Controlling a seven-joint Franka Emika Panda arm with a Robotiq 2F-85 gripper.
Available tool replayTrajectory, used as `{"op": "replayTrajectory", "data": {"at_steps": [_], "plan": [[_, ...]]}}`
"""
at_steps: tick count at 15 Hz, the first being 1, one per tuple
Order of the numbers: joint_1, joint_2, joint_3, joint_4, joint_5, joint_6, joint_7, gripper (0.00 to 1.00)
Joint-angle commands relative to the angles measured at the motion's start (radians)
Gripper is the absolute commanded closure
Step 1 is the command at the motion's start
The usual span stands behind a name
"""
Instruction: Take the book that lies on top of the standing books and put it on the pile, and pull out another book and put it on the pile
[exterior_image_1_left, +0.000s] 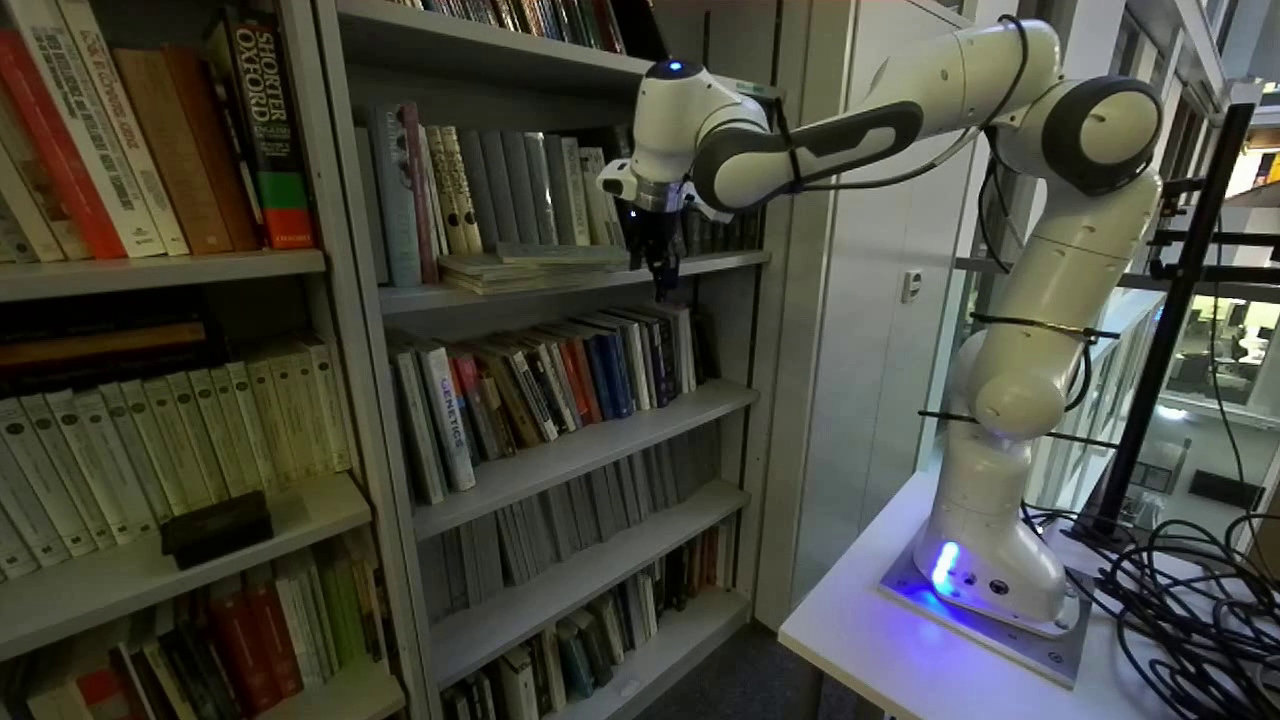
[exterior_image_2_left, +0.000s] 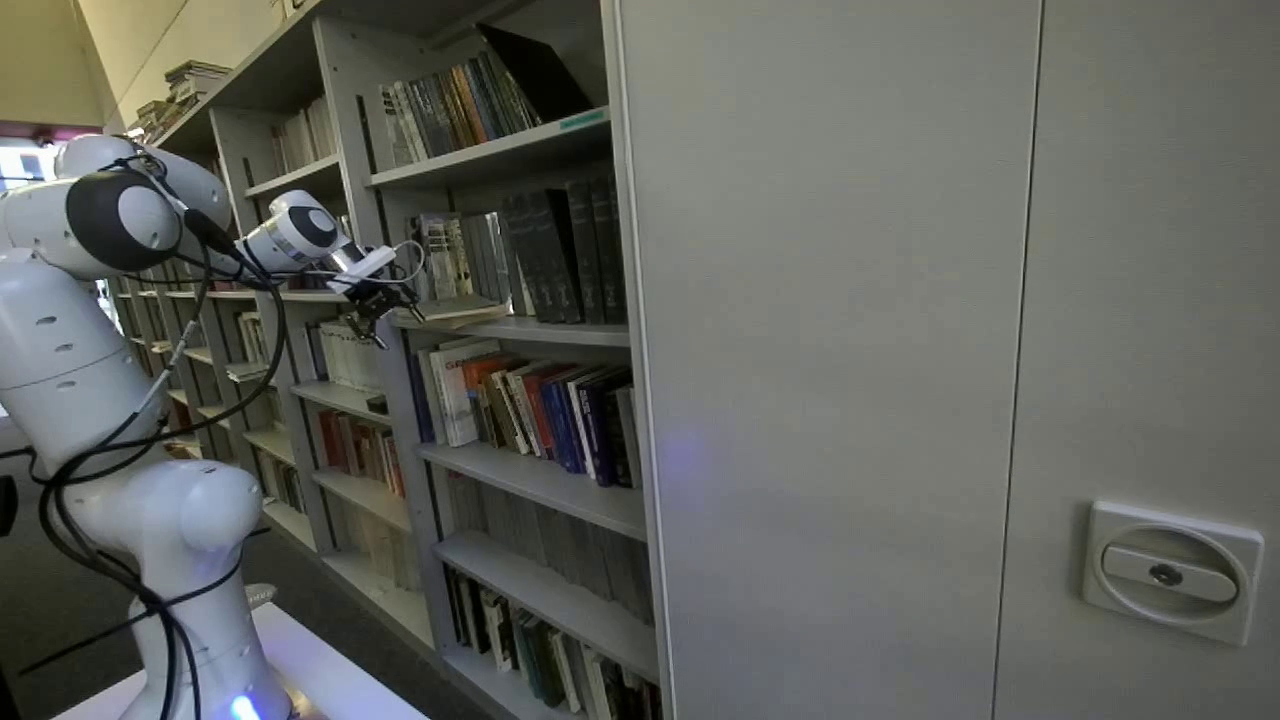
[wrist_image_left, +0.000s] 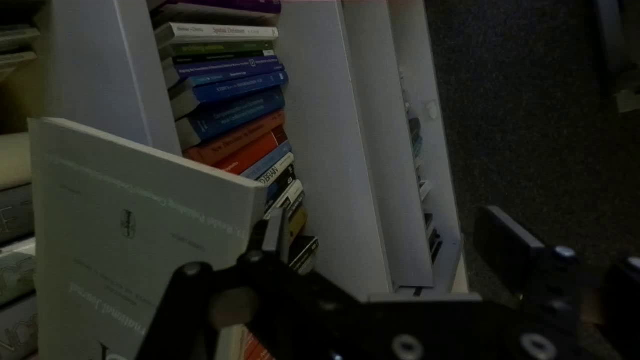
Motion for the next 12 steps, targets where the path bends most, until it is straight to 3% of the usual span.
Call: {"op": "replayTrajectory", "data": {"at_steps": [1,12], "plan": [[-0.023,0.013,0.016,0.024,-0.05,-0.013,0.007,0.0],[-0.024,0.07,0.028,0.076,-0.199,-0.008,0.013,0.0]]}}
